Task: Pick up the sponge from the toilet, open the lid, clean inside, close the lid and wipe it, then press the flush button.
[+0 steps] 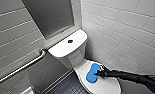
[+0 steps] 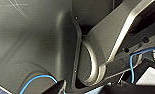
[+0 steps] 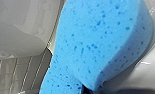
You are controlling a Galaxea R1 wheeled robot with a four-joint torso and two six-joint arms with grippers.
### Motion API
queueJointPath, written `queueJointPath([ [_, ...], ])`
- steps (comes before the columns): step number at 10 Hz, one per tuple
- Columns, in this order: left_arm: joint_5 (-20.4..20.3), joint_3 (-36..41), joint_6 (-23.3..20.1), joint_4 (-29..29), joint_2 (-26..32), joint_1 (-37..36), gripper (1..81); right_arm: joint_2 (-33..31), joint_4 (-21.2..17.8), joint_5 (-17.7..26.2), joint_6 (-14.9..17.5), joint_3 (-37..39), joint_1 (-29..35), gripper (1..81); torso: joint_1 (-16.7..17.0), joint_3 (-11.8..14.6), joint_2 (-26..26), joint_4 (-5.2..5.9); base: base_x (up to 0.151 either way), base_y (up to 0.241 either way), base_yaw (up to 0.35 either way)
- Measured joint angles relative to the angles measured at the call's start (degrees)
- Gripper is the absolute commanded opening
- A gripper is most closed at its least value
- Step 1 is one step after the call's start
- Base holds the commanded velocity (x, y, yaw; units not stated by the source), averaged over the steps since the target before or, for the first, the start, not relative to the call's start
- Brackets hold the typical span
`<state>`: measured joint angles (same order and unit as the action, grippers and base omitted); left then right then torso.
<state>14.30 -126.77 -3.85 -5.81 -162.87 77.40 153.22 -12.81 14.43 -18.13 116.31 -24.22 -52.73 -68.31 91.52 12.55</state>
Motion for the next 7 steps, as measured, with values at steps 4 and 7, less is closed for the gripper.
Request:
queueJointPath([
  [4, 0.0, 0.0, 0.0, 0.0, 0.0, 0.0, 81.1, -9.2, 0.0, -5.0, -0.3, -9.3, -5.3, 1.0, 0.0, 0.0, 0.0, 0.0, 0.0, 0.0, 0.0],
  [7, 0.0, 0.0, 0.0, 0.0, -0.5, 0.0, 81.1, -15.2, -0.1, -10.2, -0.4, -15.1, -10.0, 1.0, 0.0, 0.0, 0.0, 0.0, 0.0, 0.0, 0.0],
])
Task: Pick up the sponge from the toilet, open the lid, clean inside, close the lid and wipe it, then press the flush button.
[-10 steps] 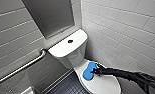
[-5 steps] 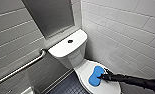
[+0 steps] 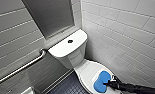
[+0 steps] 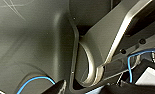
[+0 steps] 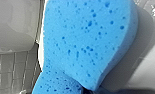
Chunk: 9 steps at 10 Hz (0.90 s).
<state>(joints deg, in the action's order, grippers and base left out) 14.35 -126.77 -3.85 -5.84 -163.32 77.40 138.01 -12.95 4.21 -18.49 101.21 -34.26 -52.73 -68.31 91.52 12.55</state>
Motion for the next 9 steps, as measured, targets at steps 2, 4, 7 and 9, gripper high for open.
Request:
queueJointPath([
  [2, 0.0, 0.0, -0.5, 0.0, 0.0, 0.0, 81.1, -4.0, 0.0, -1.7, 0.0, -4.5, -2.5, 1.0, 0.0, 0.0, 0.0, 0.0, 0.0, 0.0, 0.0],
  [4, 0.0, 0.0, -0.5, 0.0, 0.0, 0.0, 81.1, -7.7, 0.0, -6.1, 0.0, -7.2, -7.1, 1.0, 0.0, 0.0, 0.0, 0.0, 0.0, 0.0, 0.0],
  [7, 0.0, 0.0, -0.6, 0.0, 0.0, 0.0, 81.1, -11.4, 0.0, -10.5, 0.0, -10.5, -12.6, 1.0, 0.0, 0.0, 0.0, 0.0, 0.0, 0.0, 0.0],
  [9, 0.0, 0.0, -0.7, 0.0, 0.2, 0.0, 81.1, -16.1, 0.2, -12.6, 0.1, -12.8, -19.6, 1.0, 0.0, 0.0, 0.0, 0.0, 0.0, 0.0, 0.0],
])
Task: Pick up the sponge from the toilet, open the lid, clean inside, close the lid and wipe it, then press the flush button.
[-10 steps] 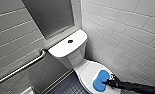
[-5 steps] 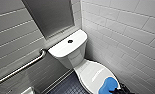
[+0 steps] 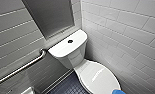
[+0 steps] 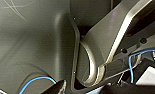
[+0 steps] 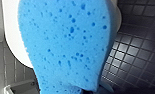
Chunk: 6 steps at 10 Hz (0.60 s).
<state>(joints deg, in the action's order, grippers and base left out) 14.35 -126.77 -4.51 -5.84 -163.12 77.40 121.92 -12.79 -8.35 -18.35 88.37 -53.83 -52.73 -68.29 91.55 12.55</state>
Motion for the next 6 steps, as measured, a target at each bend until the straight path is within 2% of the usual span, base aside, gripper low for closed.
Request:
queueJointPath([
  [3, 0.0, 0.0, 0.0, 0.0, 0.0, 0.0, 81.1, -5.6, 0.0, -7.4, 0.3, -7.8, -7.4, 1.0, 0.0, 0.0, 0.0, 0.02, 0.0, 0.0, 0.0],
  [4, 0.0, 0.0, -0.1, 0.0, 0.0, 0.0, 81.1, -7.8, 0.0, -10.3, 1.8, -11.0, -10.2, 1.0, 0.0, 0.0, 0.0, 0.0, 0.0, 0.0, 0.0],
  [6, 0.0, 0.0, -0.1, 0.0, 0.1, 0.0, 81.1, -10.4, 0.0, -13.9, 4.5, -17.6, -10.7, 1.0, 0.0, 0.0, 0.0, 0.0, 0.0, 0.0, 0.0],
])
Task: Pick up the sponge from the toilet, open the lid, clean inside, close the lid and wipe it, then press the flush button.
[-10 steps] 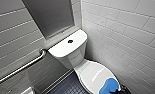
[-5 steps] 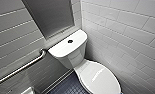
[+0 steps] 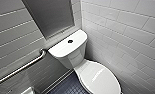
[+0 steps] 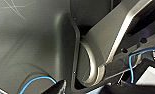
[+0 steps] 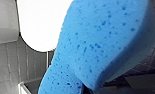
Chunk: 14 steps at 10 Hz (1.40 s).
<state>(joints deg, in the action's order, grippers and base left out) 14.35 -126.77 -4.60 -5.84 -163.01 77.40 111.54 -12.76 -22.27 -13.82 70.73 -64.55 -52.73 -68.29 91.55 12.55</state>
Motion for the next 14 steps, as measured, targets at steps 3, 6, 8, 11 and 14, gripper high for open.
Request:
queueJointPath([
  [3, 0.0, 0.0, 0.0, 0.0, -0.1, 0.0, 81.1, -1.8, 0.0, -0.6, 3.2, -6.0, 3.8, 1.0, 0.0, 0.0, 0.0, 0.0, 0.0, 0.0, 0.0],
  [6, -0.1, 0.0, 0.0, 0.0, -0.2, 0.0, 81.1, 2.6, -1.9, 7.1, 4.2, -5.1, 16.2, 1.0, 0.0, 0.0, 0.0, 0.0, 0.0, 0.0, 0.0],
  [8, 0.0, 0.0, -0.1, 0.0, -0.2, 0.0, 81.1, 7.7, -3.9, 14.4, 4.4, 0.4, 24.1, 1.0, 0.0, 0.0, 0.0, 0.0, 0.0, 0.0, 0.0],
  [11, 0.0, 0.0, 0.0, 0.0, -0.2, 0.0, 81.1, 17.6, -5.0, 24.7, 4.4, 13.4, 32.1, 1.0, 0.0, 0.0, 0.0, 0.0, 0.0, 0.0, 0.0],
  [14, -0.1, 0.0, -0.1, 0.0, -0.2, 0.0, 81.1, 28.9, -5.3, 33.7, 4.4, 24.6, 39.0, 1.0, 0.0, 0.0, 0.0, 0.0, 0.0, 0.0, 0.0],
])
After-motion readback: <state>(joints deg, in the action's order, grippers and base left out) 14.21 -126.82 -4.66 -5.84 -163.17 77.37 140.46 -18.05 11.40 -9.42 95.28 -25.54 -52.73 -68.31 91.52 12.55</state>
